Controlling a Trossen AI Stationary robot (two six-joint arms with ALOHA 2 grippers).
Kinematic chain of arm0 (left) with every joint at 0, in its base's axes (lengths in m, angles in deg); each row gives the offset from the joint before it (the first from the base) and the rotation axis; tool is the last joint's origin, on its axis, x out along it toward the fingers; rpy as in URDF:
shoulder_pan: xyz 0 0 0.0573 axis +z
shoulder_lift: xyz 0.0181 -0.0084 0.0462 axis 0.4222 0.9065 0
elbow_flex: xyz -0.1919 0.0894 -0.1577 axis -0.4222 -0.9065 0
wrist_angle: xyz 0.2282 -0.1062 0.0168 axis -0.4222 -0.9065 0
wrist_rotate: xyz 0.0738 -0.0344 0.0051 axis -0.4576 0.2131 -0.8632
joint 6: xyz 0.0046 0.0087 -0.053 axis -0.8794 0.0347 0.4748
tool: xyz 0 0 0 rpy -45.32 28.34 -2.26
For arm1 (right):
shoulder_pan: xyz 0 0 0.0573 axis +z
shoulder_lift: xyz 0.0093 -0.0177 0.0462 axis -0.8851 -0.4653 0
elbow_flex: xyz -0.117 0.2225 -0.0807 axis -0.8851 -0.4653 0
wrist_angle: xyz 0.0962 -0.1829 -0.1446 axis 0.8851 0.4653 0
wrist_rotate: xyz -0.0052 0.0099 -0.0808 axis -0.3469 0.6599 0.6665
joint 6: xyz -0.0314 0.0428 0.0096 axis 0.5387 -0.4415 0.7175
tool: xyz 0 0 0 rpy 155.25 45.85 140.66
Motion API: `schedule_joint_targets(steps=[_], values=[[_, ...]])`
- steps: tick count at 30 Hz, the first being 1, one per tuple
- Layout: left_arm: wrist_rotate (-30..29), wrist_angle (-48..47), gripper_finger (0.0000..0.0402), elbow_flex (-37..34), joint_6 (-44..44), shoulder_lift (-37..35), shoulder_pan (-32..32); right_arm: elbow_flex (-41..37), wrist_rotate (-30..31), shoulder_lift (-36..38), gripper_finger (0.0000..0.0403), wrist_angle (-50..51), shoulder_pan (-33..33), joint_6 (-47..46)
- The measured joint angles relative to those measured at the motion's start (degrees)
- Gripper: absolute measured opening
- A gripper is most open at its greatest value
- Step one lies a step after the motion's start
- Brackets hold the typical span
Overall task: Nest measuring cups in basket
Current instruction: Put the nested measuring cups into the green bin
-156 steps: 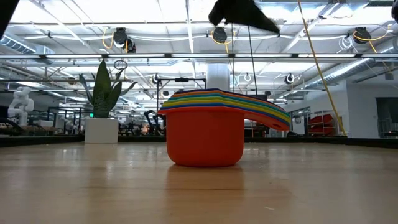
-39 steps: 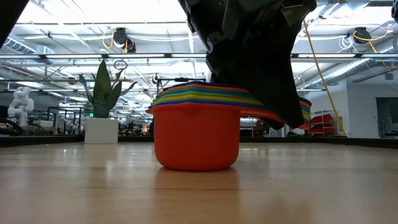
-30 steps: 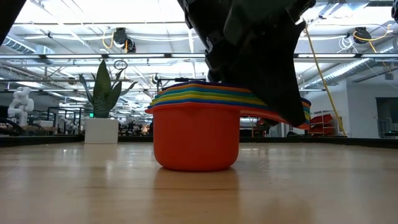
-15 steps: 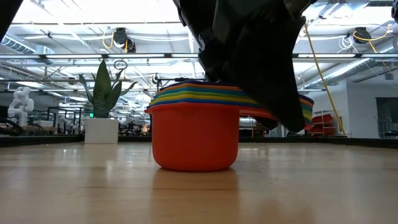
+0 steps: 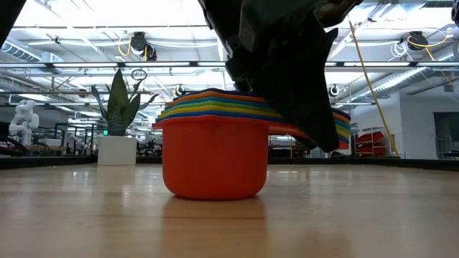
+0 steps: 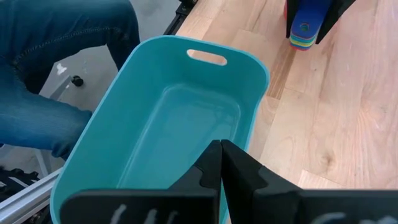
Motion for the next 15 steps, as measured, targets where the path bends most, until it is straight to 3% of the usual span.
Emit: schedule_joint_targets(steps=[7, 15], values=[[0.02, 2.16, 0.0154, 0.0, 0.04, -0.02, -0.02, 0.0, 2.06, 0.0, 0.0002, -3.39, -0.04, 4.58], [0.1, 6.75, 0.0154, -0.02, 1.29, -0.81, -0.02, 0.02, 13.7, -3.62, 0.0002, -11.0, -0.07, 19.8]])
